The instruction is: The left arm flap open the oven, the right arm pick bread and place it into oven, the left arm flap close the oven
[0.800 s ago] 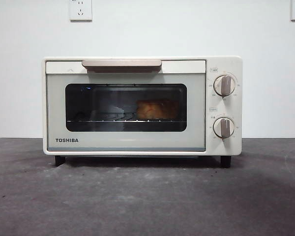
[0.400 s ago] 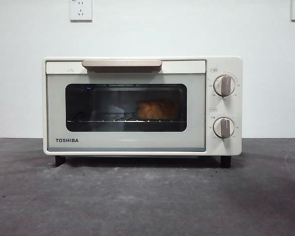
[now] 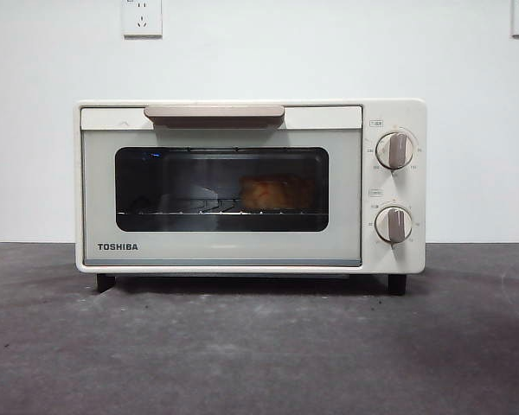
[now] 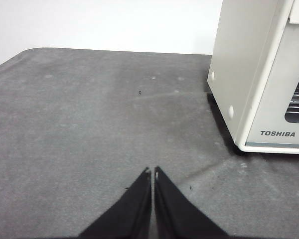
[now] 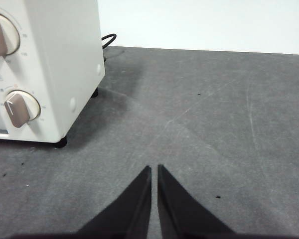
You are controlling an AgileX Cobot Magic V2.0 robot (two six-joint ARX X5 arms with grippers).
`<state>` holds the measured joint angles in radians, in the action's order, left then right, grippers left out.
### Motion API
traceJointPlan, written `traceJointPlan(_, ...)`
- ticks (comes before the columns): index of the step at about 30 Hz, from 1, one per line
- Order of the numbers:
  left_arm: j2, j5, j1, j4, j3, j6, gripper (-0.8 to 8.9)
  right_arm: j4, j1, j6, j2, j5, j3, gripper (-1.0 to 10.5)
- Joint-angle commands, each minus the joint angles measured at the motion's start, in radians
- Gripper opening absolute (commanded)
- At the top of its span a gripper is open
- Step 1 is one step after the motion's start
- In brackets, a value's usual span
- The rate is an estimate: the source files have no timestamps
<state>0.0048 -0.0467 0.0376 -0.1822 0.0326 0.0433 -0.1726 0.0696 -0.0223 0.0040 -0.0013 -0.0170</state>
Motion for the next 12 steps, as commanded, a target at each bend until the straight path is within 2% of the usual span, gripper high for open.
traceJointPlan(1,-0.002,-0.003,0.0,-0.005,-0.021,-0.005,0.2,0.002,-0.002,0.008,0.0,0.001,0.006,0.2)
traceJointPlan(12,-0.002,-0.003,0.0,-0.005,-0.021,-0.005,0.21,0.018,-0.002,0.008,0.0,0.002,0.006,0.2)
